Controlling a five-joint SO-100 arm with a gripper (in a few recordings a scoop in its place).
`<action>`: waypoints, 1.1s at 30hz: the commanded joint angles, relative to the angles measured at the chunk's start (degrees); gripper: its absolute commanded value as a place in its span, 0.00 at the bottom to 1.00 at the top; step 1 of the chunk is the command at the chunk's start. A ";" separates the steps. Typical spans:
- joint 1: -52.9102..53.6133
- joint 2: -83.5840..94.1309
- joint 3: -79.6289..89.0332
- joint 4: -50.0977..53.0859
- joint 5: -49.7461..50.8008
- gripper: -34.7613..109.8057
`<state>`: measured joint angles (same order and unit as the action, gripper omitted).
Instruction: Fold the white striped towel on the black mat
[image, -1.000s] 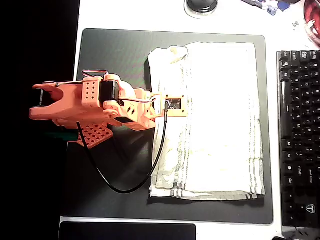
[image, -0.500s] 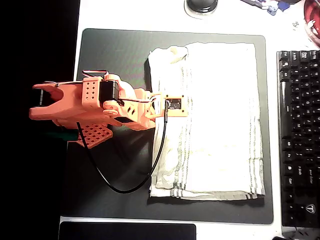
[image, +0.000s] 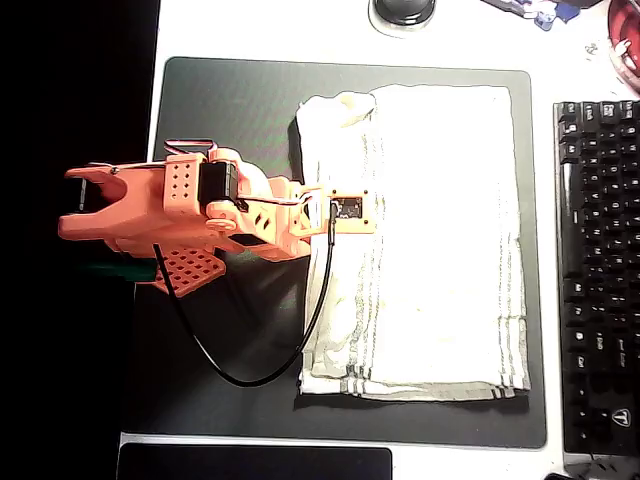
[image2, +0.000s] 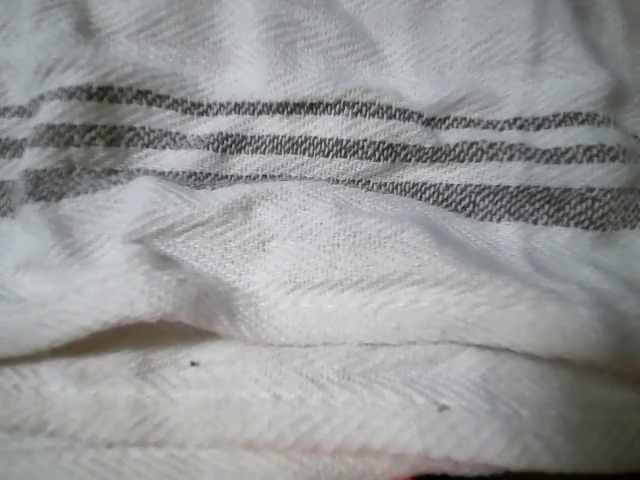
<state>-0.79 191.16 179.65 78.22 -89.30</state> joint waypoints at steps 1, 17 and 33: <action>-0.35 1.32 1.23 1.41 -0.62 0.24; -0.79 1.32 1.23 1.41 -0.88 0.24; -0.70 1.32 1.23 1.41 -1.41 0.24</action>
<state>-0.79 191.16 179.65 78.22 -89.65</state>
